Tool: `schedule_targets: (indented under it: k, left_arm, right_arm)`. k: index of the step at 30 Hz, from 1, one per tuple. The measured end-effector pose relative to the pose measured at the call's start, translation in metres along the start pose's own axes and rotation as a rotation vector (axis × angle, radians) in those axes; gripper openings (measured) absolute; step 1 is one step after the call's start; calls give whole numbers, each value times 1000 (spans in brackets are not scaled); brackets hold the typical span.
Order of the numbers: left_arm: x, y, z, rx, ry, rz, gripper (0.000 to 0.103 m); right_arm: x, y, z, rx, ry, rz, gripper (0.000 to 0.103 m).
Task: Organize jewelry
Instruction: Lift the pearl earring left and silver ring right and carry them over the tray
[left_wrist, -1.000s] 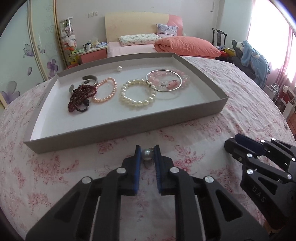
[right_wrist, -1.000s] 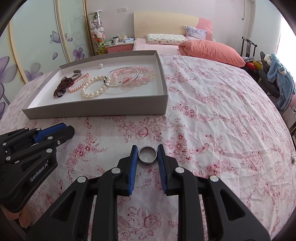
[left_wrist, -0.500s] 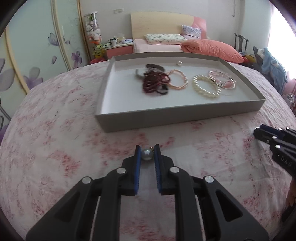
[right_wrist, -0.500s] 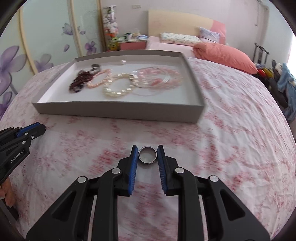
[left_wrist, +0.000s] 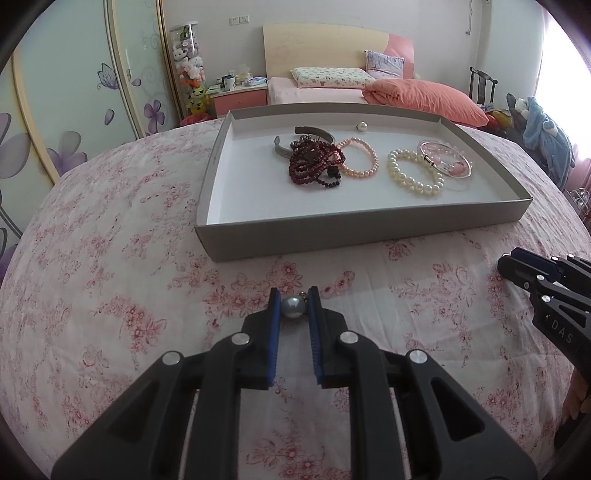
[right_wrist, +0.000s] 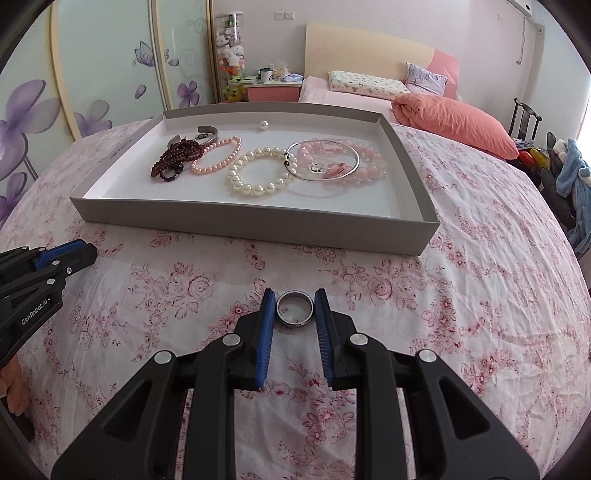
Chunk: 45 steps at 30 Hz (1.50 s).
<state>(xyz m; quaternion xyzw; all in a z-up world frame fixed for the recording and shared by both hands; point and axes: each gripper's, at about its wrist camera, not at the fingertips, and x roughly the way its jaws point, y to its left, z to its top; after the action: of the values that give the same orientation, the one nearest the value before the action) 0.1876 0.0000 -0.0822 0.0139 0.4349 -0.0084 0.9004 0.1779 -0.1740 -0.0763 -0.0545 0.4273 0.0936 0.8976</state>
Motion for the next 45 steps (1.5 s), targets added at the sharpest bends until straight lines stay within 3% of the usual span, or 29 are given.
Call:
schedule_targets:
  k: [20,24,28,36,41,45]
  left_arm:
    - [0,0,0,-4,-1,-4,16]
    - [-2,5,-2,-39,-6,-30,15]
    - [-24,8,-4,-69,-75,-65,15]
    - [-107,-12,-7,-41,-405,-105,15]
    - [-131,-18,-10,-36,-514,-78,15]
    - [-138,-19,-7,-40,-545,-75,15]
  right_arm:
    - [0,-5,0,12,1,11,23]
    - [-4,-11,-3,43,-12,49,23]
    - [-36,-8,-4,61,-129,75,23]
    - [-110,14,-7,19,-476,30,23]
    - [-138,27,-12,-18,-662,-18,23]
    - [-146,28,-10,-26,-731,-30,23]
